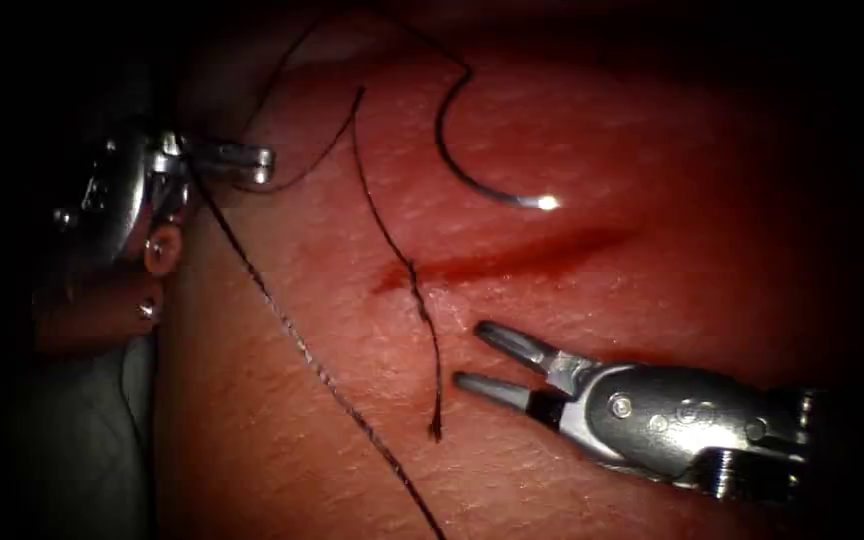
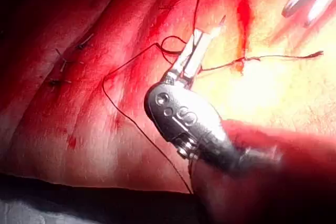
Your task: Wound Closure
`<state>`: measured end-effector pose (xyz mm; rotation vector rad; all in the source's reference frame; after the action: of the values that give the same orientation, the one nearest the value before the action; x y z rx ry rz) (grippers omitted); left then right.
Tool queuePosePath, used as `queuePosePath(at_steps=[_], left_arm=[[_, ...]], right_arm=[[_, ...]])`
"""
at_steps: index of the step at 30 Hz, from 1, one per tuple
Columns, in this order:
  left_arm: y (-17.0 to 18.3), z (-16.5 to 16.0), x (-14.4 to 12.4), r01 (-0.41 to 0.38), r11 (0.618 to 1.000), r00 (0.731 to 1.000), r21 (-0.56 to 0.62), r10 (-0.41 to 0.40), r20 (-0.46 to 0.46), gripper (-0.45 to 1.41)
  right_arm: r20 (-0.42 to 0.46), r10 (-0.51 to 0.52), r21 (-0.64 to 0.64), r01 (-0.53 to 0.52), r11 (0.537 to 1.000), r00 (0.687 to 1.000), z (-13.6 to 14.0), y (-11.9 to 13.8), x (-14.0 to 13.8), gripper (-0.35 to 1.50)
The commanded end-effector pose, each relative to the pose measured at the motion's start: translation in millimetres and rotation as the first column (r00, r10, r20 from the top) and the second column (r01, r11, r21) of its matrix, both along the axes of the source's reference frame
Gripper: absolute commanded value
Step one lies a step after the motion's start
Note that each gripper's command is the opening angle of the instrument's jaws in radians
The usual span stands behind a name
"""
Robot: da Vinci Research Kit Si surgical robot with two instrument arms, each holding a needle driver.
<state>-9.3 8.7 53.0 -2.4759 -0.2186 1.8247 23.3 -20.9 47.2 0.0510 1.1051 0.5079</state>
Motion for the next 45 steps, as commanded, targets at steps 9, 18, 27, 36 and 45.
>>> queuePosePath(at_steps=[9, 18, 27, 36, 45], left_arm=[[-2.6, -0.6, -1.4, 0.008, 0.999, 0.998, -0.049, -0.011, -0.068, -0.45], [-5.7, -2.9, -2.9, 0.027, 0.998, 0.998, -0.054, -0.03, -0.06, -0.45], [-7.6, -3.7, -4.8, 0.036, 0.998, 0.999, -0.059, -0.038, -0.035, -0.45], [-7.8, -2.7, -5.7, 0.033, 0.999, 0.999, -0.037, -0.034, -0.017, -0.45], [-7.3, -1.1, -5.1, 0.056, 0.998, 0.998, -0.04, -0.057, -0.031, -0.45]], right_arm=[[-0.083, -0.026, -0.011, 0.026, 1.0, 0.996, 3.3, 2.3, 4.5, -0.35], [-0.105, -0.032, -0.004, 0.032, 0.999, 0.994, 6.3, 6.2, 6.1, -0.35], [-0.266, -0.042, 0.086, 0.067, 0.994, 0.963, 7.8, 8.5, 8.2, -0.35], [-0.628, 0.014, 0.235, 0.173, 0.957, 0.778, 8.9, 10.6, 10.5, -0.35], [-0.757, -0.009, 0.245, 0.297, 0.923, 0.653, 8.1, 10.4, 10.8, -0.35]])
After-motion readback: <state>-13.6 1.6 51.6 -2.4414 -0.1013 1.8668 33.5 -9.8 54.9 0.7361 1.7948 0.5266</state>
